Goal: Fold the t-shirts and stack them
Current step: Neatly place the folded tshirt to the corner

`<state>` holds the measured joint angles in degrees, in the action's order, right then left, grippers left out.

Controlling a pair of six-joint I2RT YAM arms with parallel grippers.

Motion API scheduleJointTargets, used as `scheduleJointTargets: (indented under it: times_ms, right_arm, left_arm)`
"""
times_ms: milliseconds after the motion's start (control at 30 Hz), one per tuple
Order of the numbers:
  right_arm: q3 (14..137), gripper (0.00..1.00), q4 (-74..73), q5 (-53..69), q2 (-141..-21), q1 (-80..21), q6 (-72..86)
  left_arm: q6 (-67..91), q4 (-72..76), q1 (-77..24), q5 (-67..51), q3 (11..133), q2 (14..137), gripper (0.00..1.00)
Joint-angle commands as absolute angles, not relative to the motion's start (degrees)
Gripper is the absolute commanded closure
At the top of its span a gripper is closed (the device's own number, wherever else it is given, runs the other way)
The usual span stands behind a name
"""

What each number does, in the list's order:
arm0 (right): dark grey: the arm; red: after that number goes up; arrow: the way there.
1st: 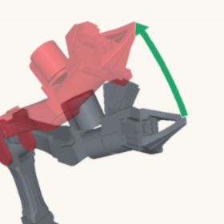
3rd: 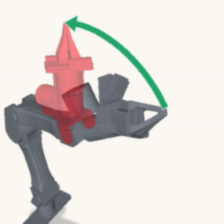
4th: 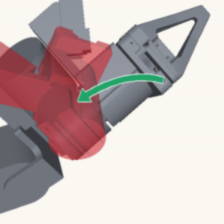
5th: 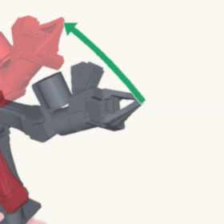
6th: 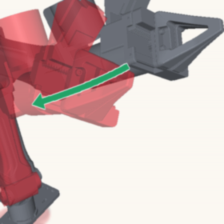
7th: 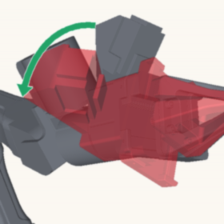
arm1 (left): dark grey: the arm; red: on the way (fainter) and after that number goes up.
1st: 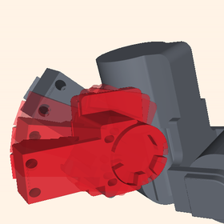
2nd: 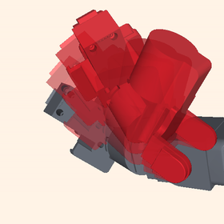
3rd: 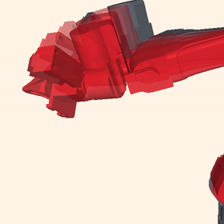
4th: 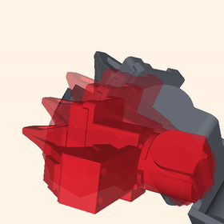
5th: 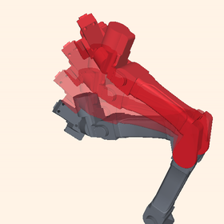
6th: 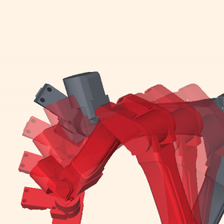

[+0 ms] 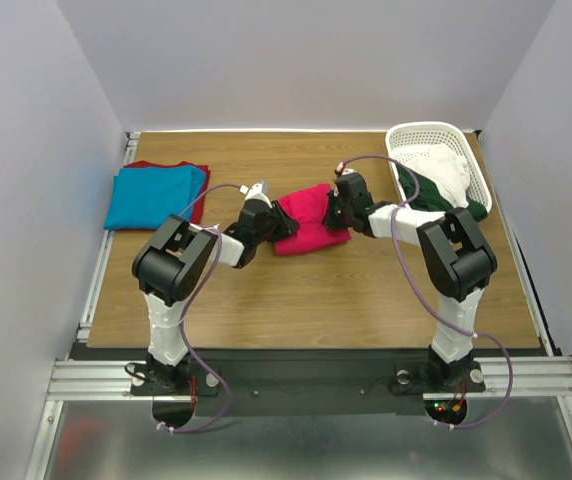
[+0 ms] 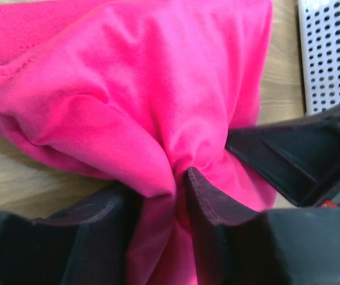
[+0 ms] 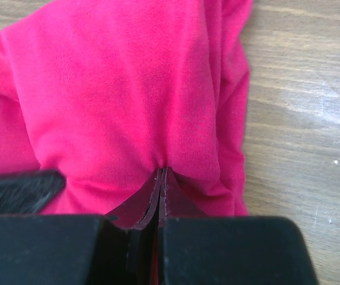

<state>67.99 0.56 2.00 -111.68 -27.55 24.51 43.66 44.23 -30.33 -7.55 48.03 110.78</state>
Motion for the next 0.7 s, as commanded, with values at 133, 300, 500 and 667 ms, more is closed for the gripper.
scheduleJointTargets:
  times_ms: [133, 300, 500, 667]
  right_arm:
    - [65.1, 1.0, -1.4, 3.4, -109.0, -29.0, 25.2]
    - [63.6, 1.0, -1.6, 2.7, -105.4, -28.9, 25.0]
    - [63.5, 0.65, -2.6, 0.4, -97.4, -28.9, 24.9]
    - [65.5, 0.29, -4.1, -3.3, -93.4, -28.9, 23.7]
  left_arm:
    - [39.8, 33.8, -31.2, -4.8, 50.8, 111.4, 1.0]
    - [35.7, 27.9, -31.2, -3.3, 51.6, 105.9, 1.0]
    - [22.8, 13.7, -30.8, 4.6, 56.1, 97.8, 1.0]
    - [11.4, 7.5, -28.9, 6.7, 59.8, 94.8, 1.0]
